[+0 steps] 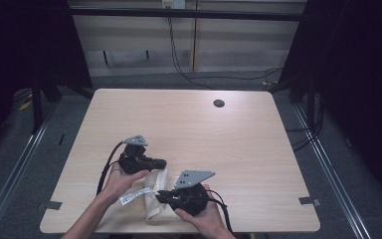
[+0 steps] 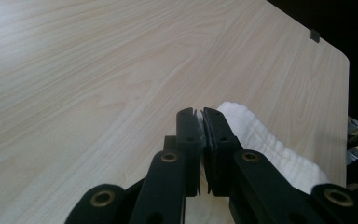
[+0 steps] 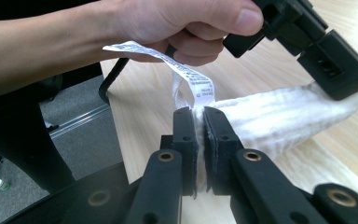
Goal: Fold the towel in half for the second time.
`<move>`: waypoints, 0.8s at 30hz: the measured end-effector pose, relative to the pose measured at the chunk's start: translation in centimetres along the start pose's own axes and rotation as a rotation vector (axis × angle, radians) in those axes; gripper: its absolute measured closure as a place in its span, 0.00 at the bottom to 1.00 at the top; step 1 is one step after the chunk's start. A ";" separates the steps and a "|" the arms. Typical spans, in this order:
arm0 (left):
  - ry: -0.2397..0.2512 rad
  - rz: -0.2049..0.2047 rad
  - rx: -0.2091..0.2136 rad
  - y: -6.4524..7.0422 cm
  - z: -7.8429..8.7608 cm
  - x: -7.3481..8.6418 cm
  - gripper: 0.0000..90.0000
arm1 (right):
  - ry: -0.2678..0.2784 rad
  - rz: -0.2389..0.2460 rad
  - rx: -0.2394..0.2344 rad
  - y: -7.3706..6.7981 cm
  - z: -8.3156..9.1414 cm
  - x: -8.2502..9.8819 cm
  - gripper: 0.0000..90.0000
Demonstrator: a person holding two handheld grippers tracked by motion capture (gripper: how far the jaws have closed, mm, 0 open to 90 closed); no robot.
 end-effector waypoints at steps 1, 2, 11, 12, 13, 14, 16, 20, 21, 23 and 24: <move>0.000 0.000 0.000 0.0 0.0 0.0 0.96 | 0.000 0.000 0.000 0.0 0.0 0.0 0.94; -0.007 -0.009 -0.002 0.1 -0.2 0.0 0.96 | -0.003 -0.002 0.004 0.1 0.1 0.2 0.94; -0.007 -0.007 0.028 0.9 -1.9 -0.8 0.96 | -0.022 -0.015 0.046 0.7 0.9 1.4 0.94; -0.005 -0.003 0.029 1.0 -2.0 -0.9 0.96 | -0.024 -0.011 0.049 0.8 1.0 1.4 0.94; -0.011 -0.012 0.023 1.0 -2.2 -0.9 0.96 | -0.025 -0.012 0.051 0.9 1.1 1.5 0.94; -0.022 -0.015 0.017 1.0 -2.5 -0.8 0.95 | -0.029 -0.008 0.059 1.0 1.2 1.6 0.94; -0.031 0.003 0.029 1.1 -3.4 -0.6 0.95 | -0.032 -0.017 0.076 1.4 1.6 2.2 0.94; -0.044 -0.001 0.042 1.5 -4.1 -0.6 0.95 | -0.039 -0.020 0.086 1.7 2.0 2.8 0.94; -0.051 -0.010 0.041 1.6 -4.2 -0.6 0.95 | -0.050 -0.023 0.091 1.7 2.3 3.1 0.94; -0.047 0.005 0.052 1.7 -4.6 -0.7 0.95 | -0.063 -0.025 0.101 2.0 2.6 3.5 0.94; -0.059 0.001 0.043 1.6 -4.9 -0.5 0.95 | -0.087 -0.028 0.125 2.6 2.7 4.3 0.94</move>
Point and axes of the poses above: each handheld gripper's, and its own axes: z roughly backward along the jaws, x roughly out of its underside, y roughly to its right, the point moved 9 cm from there along -z, roughly forward along the jaws, and after that the axes turned 10 degrees about -z, right-handed, at the moved point
